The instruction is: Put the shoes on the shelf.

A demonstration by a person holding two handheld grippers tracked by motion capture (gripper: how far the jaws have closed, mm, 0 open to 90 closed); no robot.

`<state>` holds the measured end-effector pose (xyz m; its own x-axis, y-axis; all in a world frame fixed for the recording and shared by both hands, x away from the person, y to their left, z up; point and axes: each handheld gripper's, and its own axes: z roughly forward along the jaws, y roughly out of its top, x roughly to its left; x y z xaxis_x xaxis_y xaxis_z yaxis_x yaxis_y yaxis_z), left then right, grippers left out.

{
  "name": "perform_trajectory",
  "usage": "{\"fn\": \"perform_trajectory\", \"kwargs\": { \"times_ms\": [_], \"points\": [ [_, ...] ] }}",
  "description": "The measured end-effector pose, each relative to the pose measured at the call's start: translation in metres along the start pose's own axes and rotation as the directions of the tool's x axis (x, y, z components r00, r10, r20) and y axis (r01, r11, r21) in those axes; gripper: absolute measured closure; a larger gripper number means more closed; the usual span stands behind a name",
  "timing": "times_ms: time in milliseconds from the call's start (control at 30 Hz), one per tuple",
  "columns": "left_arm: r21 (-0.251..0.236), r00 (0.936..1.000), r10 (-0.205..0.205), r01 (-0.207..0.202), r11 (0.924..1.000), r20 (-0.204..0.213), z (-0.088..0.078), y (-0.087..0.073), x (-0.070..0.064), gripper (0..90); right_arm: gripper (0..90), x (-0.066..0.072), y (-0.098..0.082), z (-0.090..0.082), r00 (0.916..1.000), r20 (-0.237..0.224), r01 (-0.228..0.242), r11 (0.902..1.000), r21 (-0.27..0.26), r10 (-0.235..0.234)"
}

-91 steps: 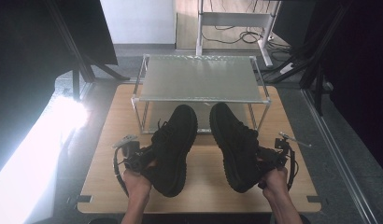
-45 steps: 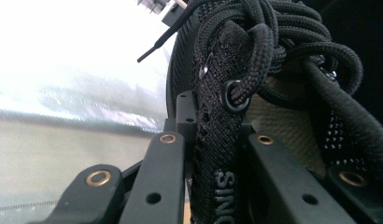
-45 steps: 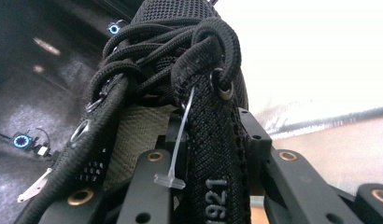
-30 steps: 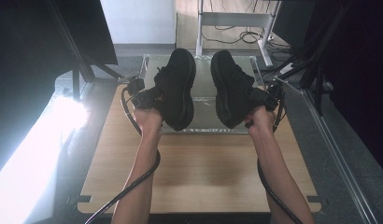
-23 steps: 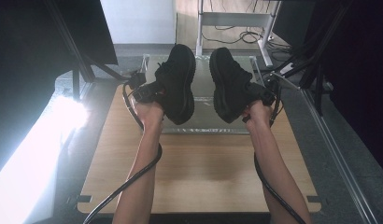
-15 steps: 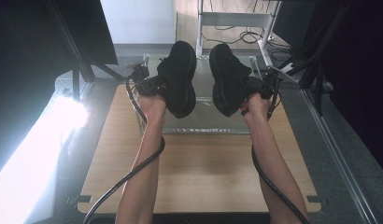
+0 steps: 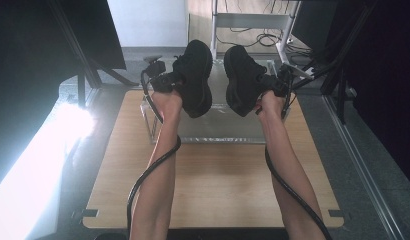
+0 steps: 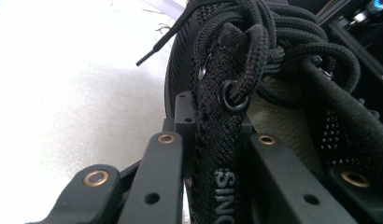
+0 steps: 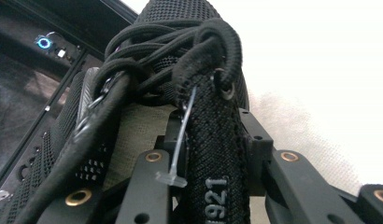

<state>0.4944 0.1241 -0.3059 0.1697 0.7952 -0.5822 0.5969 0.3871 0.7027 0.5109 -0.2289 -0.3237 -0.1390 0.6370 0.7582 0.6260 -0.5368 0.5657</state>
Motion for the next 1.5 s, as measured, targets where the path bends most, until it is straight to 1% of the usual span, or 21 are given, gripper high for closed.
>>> {"fn": "perform_trajectory", "kwargs": {
  "times_ms": [67, 167, 233, 300, 400, 500, 600, 633, 700, 800, 900, 933, 1000, 1033, 1067, 1167, 1267, 1300, 1400, 1433, 1500],
  "points": [
    [0.003, 1.0000, 0.003, -0.003, 1.0000, -0.003, 0.000, 0.001, 0.000, 79.9, 70.1, 0.000, 0.001, 0.001, 1.0000, 0.002, -0.002, 1.0000, -0.001, 0.002],
    [0.005, 0.9993, 0.018, -0.018, 0.9998, -0.032, 0.002, 0.004, -0.003, 79.6, 70.0, 0.003, 0.004, 0.003, 0.9994, 0.025, 0.026, 0.9997, -0.005, -0.026],
    [0.012, 0.9990, 0.013, -0.013, 0.9998, -0.043, 0.004, 0.006, -0.003, 78.9, 69.4, 0.005, 0.005, 0.004, 0.9981, 0.045, 0.044, 0.9990, -0.008, -0.043],
    [0.025, 0.9982, 0.013, -0.011, 0.9996, -0.058, 0.006, 0.007, -0.004, 78.1, 68.2, 0.005, 0.006, 0.005, 0.9977, 0.053, 0.042, 0.9991, -0.010, -0.042],
    [0.028, 0.9984, 0.010, -0.008, 0.9996, -0.056, 0.008, 0.007, -0.004, 76.7, 66.2, 0.006, 0.005, 0.007, 0.9972, 0.056, 0.050, 0.9987, -0.014, -0.049],
    [0.025, 0.9988, 0.002, -0.001, 0.9997, -0.049, 0.008, 0.006, -0.004, 74.1, 64.2, 0.008, 0.004, 0.008, 0.9979, 0.046, 0.047, 0.9988, -0.013, -0.046],
    [0.036, 0.9992, -0.001, 0.003, 0.9993, -0.041, 0.010, 0.005, -0.005, 68.1, 61.0, 0.012, 0.002, 0.010, 0.9963, 0.045, 0.074, 0.9972, -0.012, -0.074],
    [0.045, 0.9994, 0.001, 0.001, 0.9990, -0.036, 0.011, 0.004, -0.005, 68.1, 61.0, 0.012, 0.002, 0.010, 0.9963, 0.045, 0.074, 0.9972, -0.012, -0.074],
    [0.061, 0.9994, 0.004, -0.002, 0.9982, -0.033, 0.015, 0.003, -0.006, 63.6, 58.4, 0.013, 0.001, 0.010, 0.9965, 0.036, 0.076, 0.9970, -0.009, -0.076],
    [0.066, 0.9979, 0.039, -0.036, 0.9972, -0.051, 0.018, 0.002, -0.012, 60.4, 52.8, 0.013, 0.000, 0.011, 0.9973, 0.010, 0.073, 0.9973, -0.001, -0.073],
    [0.075, 0.9982, 0.057, -0.055, 0.9957, -0.021, 0.022, 0.001, -0.018, 52.8, 45.8, 0.014, -0.001, 0.013, 0.9977, -0.029, 0.062, 0.9980, 0.015, -0.061],
    [0.082, 0.9974, 0.069, -0.068, 0.9944, -0.018, 0.024, 0.000, -0.021, 50.9, 44.2, 0.014, -0.002, 0.014, 0.9973, -0.036, 0.065, 0.9977, 0.020, -0.064],
    [0.086, 0.9943, 0.101, -0.098, 0.9915, -0.032, 0.027, -0.002, -0.025, 47.1, 38.7, 0.017, -0.004, 0.016, 0.9950, -0.053, 0.087, 0.9956, 0.036, -0.085],
    [0.079, 0.9932, 0.111, -0.108, 0.9910, -0.036, 0.027, -0.003, -0.027, 46.7, 36.5, 0.019, -0.005, 0.017, 0.9933, -0.060, 0.101, 0.9938, 0.045, -0.099],
    [0.078, 0.9934, 0.110, -0.107, 0.9912, -0.033, 0.027, -0.003, -0.026, 45.8, 33.7, 0.019, -0.005, 0.018, 0.9922, -0.069, 0.108, 0.9926, 0.055, -0.104],
    [0.077, 0.9949, 0.101, -0.101, 0.9919, 0.004, 0.025, -0.003, -0.023, 41.4, 31.3, 0.021, -0.006, 0.016, 0.9901, -0.078, 0.122, 0.9908, 0.059, -0.117],
    [0.067, 0.9941, 0.100, -0.102, 0.9925, 0.042, 0.020, -0.002, -0.022, 39.6, 28.2, 0.018, -0.005, 0.014, 0.9899, -0.103, 0.105, 0.9919, 0.070, -0.098],
    [0.064, 0.9935, 0.099, -0.103, 0.9926, 0.056, 0.018, -0.001, -0.022, 39.1, 27.0, 0.018, -0.005, 0.013, 0.9885, -0.114, 0.108, 0.9917, 0.070, -0.100],
    [0.097, 0.9914, 0.120, -0.124, 0.9875, 0.053, 0.019, -0.002, -0.025, 33.4, 28.2, 0.018, -0.005, 0.010, 0.9844, -0.147, 0.107, 0.9922, 0.064, -0.097],
    [0.095, 0.9904, 0.131, -0.135, 0.9863, 0.042, 0.019, -0.002, -0.025, 33.3, 28.2, 0.018, -0.005, 0.009, 0.9843, -0.145, 0.111, 0.9915, 0.067, -0.101],
    [0.101, 0.9903, 0.137, -0.138, 0.9852, 0.025, 0.020, -0.003, -0.025, 34.8, 31.3, 0.019, -0.004, 0.008, 0.9847, -0.133, 0.122, 0.9903, 0.066, -0.113]
  ]
}}
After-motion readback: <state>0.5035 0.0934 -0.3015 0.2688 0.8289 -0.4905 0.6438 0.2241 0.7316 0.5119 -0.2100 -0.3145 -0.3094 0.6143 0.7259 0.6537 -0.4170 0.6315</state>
